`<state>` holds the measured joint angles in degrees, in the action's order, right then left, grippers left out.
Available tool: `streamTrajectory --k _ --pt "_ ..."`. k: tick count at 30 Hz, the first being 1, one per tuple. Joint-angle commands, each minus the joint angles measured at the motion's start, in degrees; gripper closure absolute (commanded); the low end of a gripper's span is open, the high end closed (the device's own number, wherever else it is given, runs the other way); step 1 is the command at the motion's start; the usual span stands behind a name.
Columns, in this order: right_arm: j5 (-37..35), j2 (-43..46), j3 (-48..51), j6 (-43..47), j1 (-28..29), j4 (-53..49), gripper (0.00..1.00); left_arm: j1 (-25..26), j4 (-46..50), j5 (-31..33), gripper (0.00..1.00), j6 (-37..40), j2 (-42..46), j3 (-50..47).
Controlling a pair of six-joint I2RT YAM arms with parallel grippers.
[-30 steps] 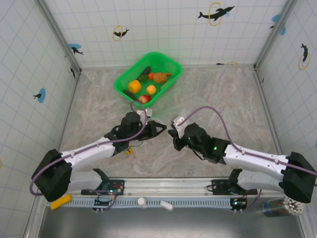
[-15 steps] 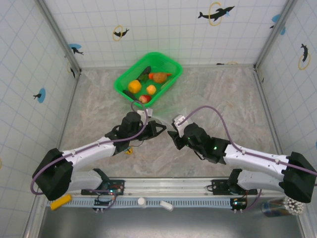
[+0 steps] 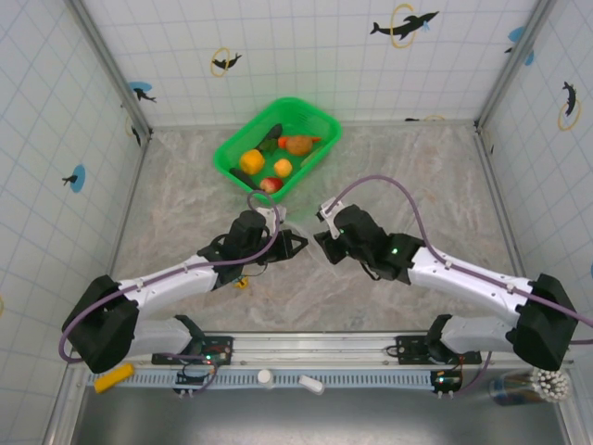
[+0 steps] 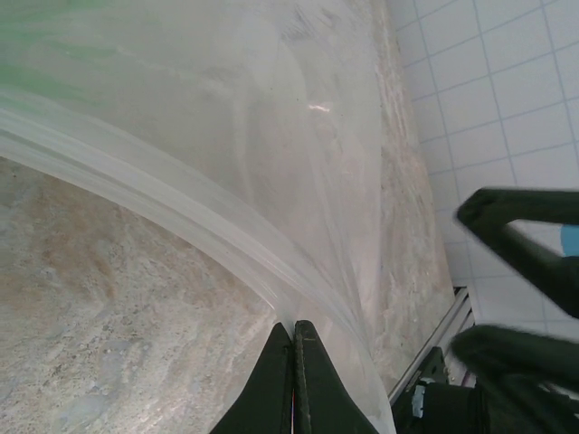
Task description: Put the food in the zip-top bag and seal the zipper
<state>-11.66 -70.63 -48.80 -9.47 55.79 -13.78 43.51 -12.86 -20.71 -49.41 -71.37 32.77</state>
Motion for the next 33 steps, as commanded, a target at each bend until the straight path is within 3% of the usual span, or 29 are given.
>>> streamTrajectory --k 1,7,20,27,33 --pt "0.78 -1.58 -3.16 2.00 1.76 -5.29 0.52 0.16 1.08 0.65 1.00 2.21 0.86 0.19" --pt "-1.14 -3.41 -4.60 3.24 4.25 -7.37 0.50 0.17 0.75 0.54 1.00 2.21 0.94 0.10" --pt "-23.79 -13.54 -14.75 4.99 8.67 -17.66 0.58 0.17 1.79 0.75 1.00 2.17 2.62 1.31" --pt "-26.32 -14.97 -17.47 4.62 10.18 -19.15 0.60 0.18 2.60 0.80 1.00 1.86 3.98 2.70" --pt "-34.08 -20.48 -26.00 4.88 10.38 -23.57 0.71 0.17 6.76 2.51 1.00 1.07 5.96 7.16"
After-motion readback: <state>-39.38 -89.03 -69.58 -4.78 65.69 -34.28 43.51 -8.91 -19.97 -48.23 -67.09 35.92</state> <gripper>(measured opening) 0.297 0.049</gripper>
